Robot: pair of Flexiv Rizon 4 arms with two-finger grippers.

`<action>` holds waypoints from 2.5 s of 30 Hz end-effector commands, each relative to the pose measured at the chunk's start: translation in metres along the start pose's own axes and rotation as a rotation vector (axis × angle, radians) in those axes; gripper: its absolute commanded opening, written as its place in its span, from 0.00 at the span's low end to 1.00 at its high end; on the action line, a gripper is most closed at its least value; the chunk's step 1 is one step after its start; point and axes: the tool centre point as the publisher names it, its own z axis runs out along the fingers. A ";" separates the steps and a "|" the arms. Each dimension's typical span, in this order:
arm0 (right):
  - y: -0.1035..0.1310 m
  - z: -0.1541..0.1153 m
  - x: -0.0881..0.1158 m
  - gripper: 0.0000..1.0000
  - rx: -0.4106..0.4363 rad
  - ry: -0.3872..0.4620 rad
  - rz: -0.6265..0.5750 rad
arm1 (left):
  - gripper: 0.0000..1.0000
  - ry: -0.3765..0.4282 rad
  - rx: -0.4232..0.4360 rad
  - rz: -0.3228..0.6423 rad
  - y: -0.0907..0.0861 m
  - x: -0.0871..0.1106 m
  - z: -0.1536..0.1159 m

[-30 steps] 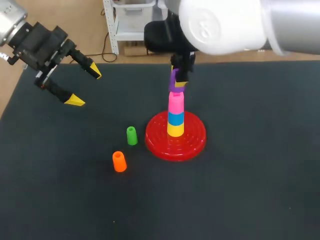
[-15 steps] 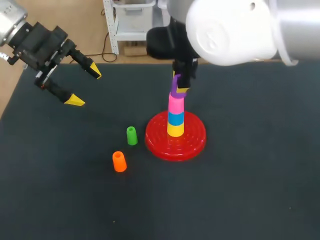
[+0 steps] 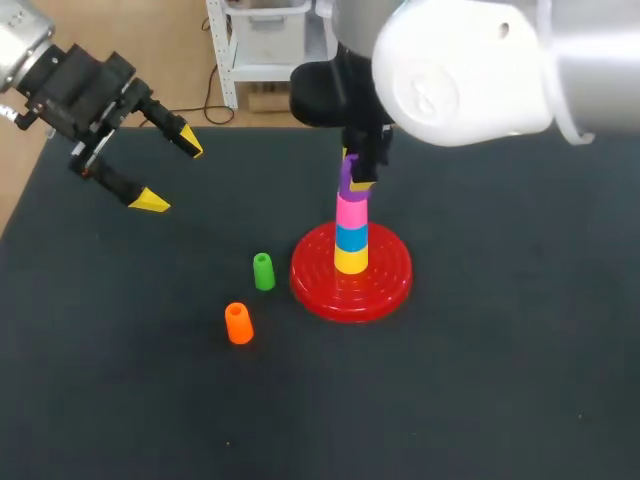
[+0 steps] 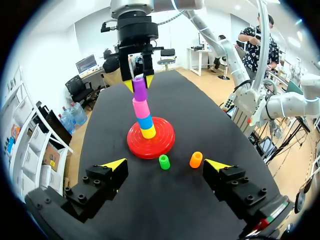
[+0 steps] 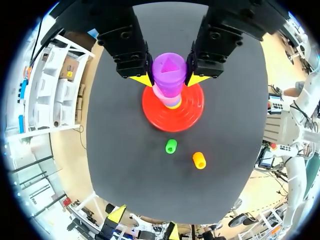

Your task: Pick up and stack the cylinders on the red base in this order: pink,purple,orange,green

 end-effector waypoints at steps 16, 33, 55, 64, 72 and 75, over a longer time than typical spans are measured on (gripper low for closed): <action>-0.011 0.011 0.000 0.00 -0.017 0.011 0.014 | 1.00 0.000 -0.003 0.002 -0.001 0.001 0.001; -0.005 0.017 0.004 0.00 -0.042 -0.010 0.029 | 1.00 0.000 -0.003 0.002 -0.001 0.001 0.001; -0.005 0.010 0.002 1.00 -0.026 -0.049 0.070 | 1.00 0.000 -0.003 0.002 -0.001 0.001 0.001; -0.007 -0.016 0.001 1.00 0.025 -0.098 0.069 | 1.00 0.000 -0.003 0.002 -0.001 0.001 0.001; 0.030 -0.046 -0.023 1.00 0.077 -0.127 -0.076 | 1.00 0.000 -0.003 0.002 -0.001 0.001 0.001; 0.047 -0.046 -0.034 1.00 0.069 -0.141 -0.129 | 1.00 0.000 -0.003 0.002 -0.001 0.001 0.001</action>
